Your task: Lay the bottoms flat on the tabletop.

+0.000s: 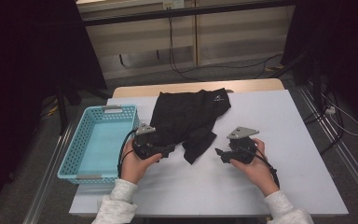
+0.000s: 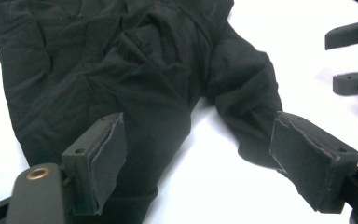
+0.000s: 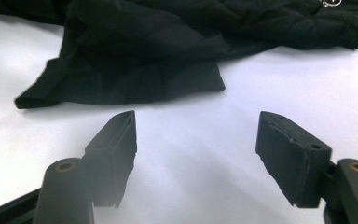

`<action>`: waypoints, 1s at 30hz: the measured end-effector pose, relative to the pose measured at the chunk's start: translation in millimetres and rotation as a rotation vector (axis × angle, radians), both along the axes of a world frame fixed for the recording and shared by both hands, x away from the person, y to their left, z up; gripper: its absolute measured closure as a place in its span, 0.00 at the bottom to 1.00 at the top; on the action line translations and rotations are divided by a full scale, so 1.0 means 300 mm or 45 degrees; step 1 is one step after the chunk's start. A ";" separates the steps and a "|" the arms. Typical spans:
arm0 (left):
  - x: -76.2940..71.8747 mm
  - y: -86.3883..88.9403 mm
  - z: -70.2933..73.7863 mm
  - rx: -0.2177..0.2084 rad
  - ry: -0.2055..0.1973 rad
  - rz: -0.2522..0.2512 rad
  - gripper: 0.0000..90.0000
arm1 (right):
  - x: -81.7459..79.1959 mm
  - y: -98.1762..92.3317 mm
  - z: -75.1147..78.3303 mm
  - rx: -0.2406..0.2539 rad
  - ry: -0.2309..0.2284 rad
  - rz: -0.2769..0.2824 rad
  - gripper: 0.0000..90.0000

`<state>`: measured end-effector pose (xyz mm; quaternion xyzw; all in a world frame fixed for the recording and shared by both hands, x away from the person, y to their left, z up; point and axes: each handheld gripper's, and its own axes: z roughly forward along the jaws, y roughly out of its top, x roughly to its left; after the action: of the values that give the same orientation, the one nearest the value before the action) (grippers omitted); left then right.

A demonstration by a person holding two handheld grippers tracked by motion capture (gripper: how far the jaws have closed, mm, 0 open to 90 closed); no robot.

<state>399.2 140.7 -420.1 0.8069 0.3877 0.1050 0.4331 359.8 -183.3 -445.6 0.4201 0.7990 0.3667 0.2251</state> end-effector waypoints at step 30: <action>-0.033 -0.012 -0.047 0.012 -0.010 -0.063 0.12 | 0.124 0.008 -0.034 0.092 0.027 -0.085 0.49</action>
<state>389.3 137.1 -434.2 0.8179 0.3655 0.0993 0.4330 397.1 -180.9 -455.9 0.4581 0.7731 0.3834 0.2134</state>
